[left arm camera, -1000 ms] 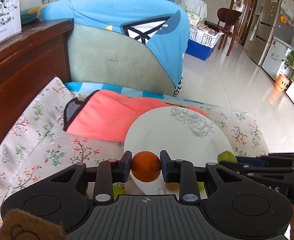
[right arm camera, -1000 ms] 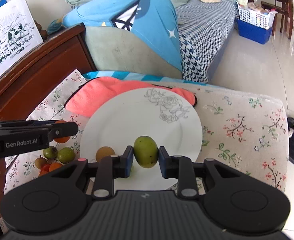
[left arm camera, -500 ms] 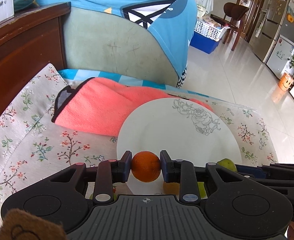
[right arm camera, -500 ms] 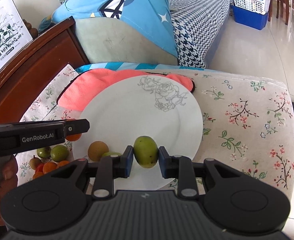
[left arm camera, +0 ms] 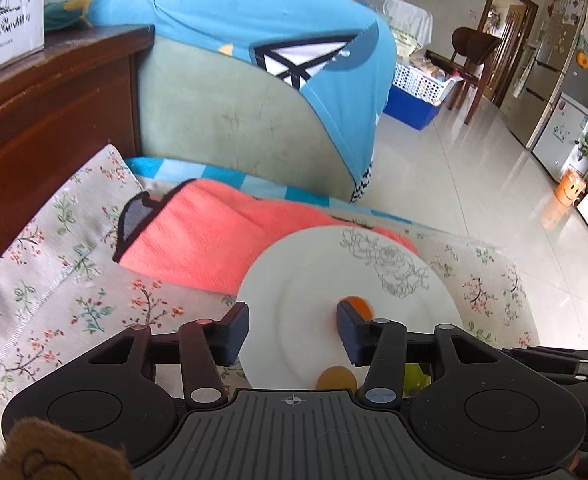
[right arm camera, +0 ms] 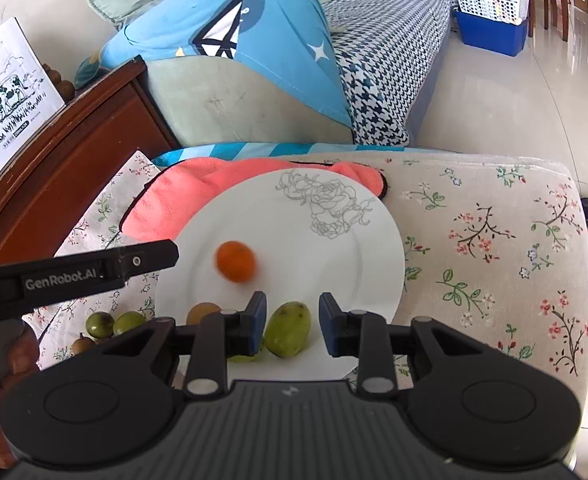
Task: Organize fruits
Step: 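Move both open grippers back toward the remaining fruit pile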
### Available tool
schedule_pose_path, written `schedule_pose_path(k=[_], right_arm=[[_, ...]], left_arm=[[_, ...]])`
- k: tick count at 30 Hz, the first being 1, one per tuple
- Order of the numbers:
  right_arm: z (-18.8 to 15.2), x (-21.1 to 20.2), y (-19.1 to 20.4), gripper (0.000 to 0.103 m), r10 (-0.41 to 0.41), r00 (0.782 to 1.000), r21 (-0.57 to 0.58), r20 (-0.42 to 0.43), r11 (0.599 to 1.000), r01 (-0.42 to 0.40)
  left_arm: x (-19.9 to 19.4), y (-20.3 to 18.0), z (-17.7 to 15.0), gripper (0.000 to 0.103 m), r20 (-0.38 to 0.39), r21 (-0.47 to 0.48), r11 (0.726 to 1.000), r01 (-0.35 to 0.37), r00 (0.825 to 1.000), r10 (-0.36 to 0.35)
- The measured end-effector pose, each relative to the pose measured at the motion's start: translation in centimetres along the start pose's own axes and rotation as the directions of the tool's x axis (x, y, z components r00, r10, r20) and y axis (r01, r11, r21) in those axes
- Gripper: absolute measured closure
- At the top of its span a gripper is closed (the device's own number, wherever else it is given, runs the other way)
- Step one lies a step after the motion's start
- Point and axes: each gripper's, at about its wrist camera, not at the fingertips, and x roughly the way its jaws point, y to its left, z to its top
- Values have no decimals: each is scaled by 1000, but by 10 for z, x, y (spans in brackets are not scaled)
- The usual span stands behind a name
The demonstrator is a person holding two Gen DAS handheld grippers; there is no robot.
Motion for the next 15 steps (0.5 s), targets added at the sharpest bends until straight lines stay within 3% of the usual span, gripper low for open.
schedule_pose_path(k=[7, 15], right_arm=[[-1, -6, 7, 72, 13, 1000, -28, 10, 1000, -13], [-5, -18, 13, 70, 29, 999, -20, 21, 999, -28]], left_arm=[[-20, 4, 1, 43, 8, 12, 1000, -21, 1000, 21], [-43, 16, -8, 41, 3, 43, 997, -64, 998, 63]])
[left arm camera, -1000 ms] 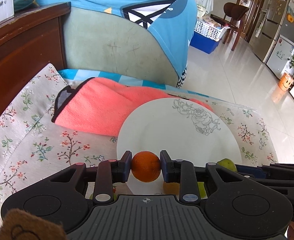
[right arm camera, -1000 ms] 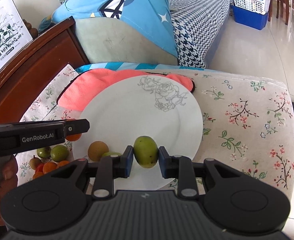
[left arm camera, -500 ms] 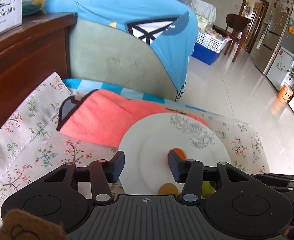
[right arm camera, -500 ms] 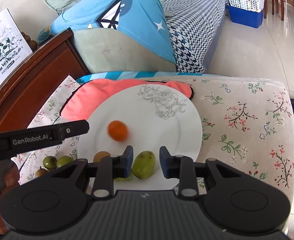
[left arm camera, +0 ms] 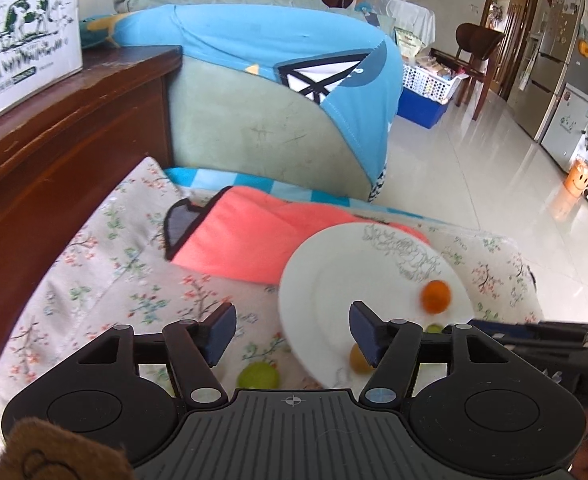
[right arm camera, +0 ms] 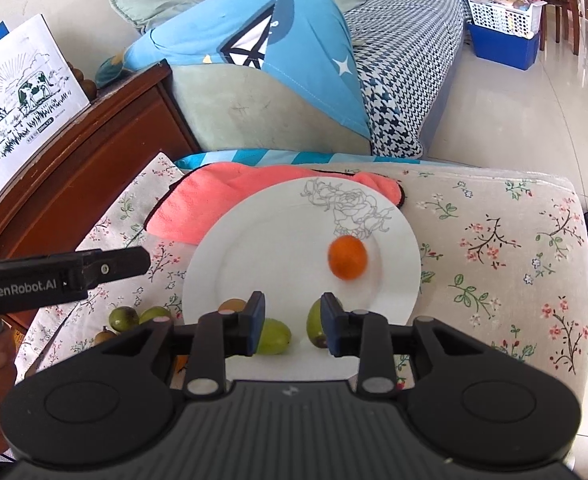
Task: Organize fruits
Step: 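Move both open grippers back toward the remaining fruit pile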
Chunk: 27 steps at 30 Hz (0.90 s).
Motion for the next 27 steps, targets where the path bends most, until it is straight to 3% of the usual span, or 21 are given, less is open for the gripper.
schedule_pose_path(k=[18, 27], right_arm=[[-27, -19, 39, 67, 60, 998, -60, -22, 996, -61], [-43, -24, 54, 67, 89, 995, -64, -38, 994, -91]], left_arm=[[-47, 49, -40, 39, -37, -28, 999, -45, 998, 44], [-53, 46, -75, 38, -95, 61, 997, -37, 995, 43]])
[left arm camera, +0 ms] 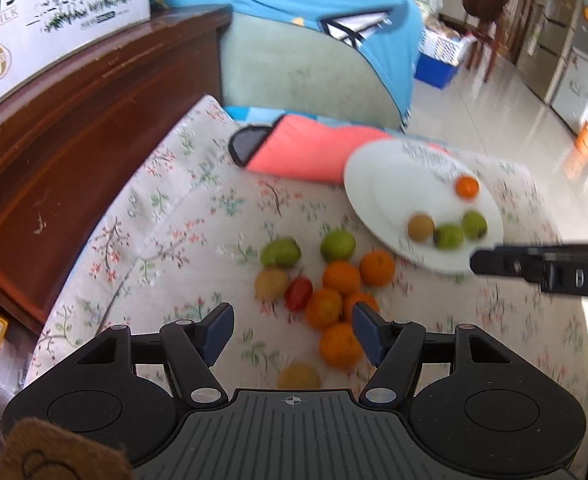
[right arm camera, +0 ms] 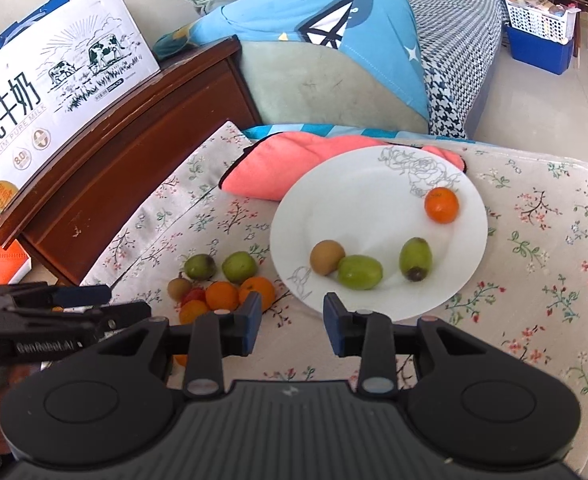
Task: Organize fruits
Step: 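Move both open grippers back toward the remaining fruit pile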
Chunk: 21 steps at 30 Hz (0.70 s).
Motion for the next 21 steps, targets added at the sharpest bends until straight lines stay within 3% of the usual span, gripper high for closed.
schedule_pose_path(k=[9, 21], right_arm=[[-20, 6, 21, 64, 43, 998, -20, -53, 999, -44], [-35, 34, 50, 64, 115, 986, -64, -121, 990, -123]], left_arm=[[2, -3, -28, 38, -24, 115, 993, 17, 1000, -14], [10, 2, -44, 38, -46, 190, 981, 35, 999, -27]])
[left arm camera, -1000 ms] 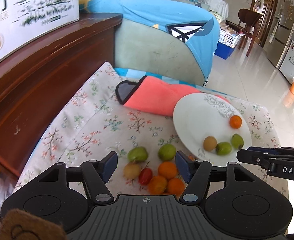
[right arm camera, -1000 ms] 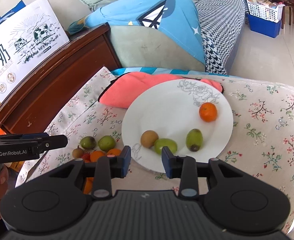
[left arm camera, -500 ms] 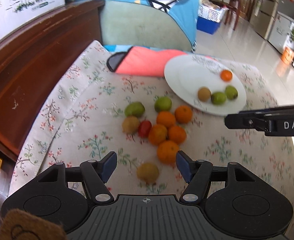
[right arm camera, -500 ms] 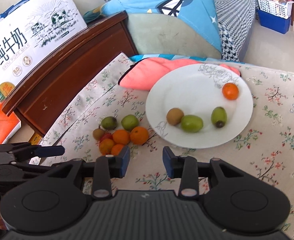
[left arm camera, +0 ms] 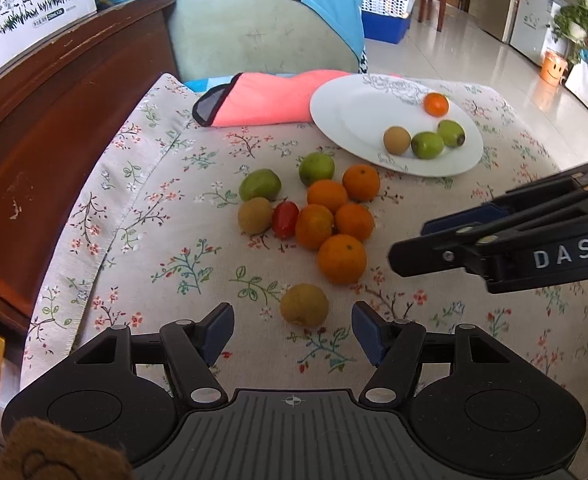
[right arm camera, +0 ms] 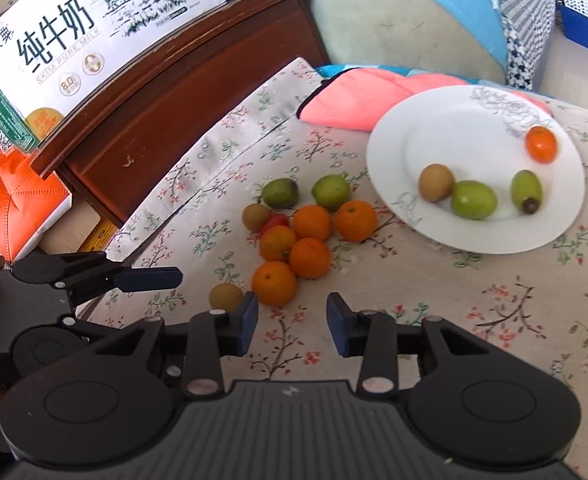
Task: Organize fruits
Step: 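Move both open grippers back toward the remaining fruit pile, then grasp a brown kiwi with the left gripper while the right gripper grasps a tangerine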
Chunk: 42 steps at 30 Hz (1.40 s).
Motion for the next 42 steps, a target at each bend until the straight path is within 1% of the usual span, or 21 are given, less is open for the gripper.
schedule_pose_path(k=[4, 11, 18, 21, 23, 24, 29, 36, 41, 42], right_arm=[[1, 9, 5, 64, 5, 1000, -5, -1, 1000, -5], [2, 28, 9, 64, -21, 1000, -12, -21, 1000, 21], [1, 42, 14, 64, -48, 999, -30, -19, 998, 47], [1, 44, 17, 64, -59, 998, -46, -2, 997, 59], [0, 45, 18, 66, -64, 998, -55, 5, 996, 64], [-1, 45, 18, 71, -63, 998, -63, 5, 996, 63], [-1, 42, 16, 71, -57, 998, -56, -1, 997, 57], [-1, 23, 7, 71, -53, 999, -36, -6, 998, 53], [-4, 13, 0, 71, -67, 998, -24, -15, 998, 66], [-4, 13, -1, 71, -69, 997, -21, -17, 997, 68]], left_arm=[[1, 3, -4, 38, 1, 2, 1000, 0, 1000, 0], [4, 6, -6, 38, 3, -8, 1000, 8, 1000, -8], [6, 5, -7, 38, 9, -5, 1000, 7, 1000, -7], [6, 5, -6, 38, 17, -12, 1000, 4, 1000, -4], [6, 6, -6, 38, 23, -17, 1000, 5, 1000, -4], [7, 6, -5, 38, 25, -19, 1000, 4, 1000, -4], [8, 5, -4, 40, 32, -23, 1000, 3, 999, -2], [9, 1, -2, 40, 39, -18, 1000, 17, 999, -17], [12, -2, 0, 41, 42, -17, 1000, 16, 999, -16], [13, -3, 0, 43, 38, -16, 1000, 16, 999, -15]])
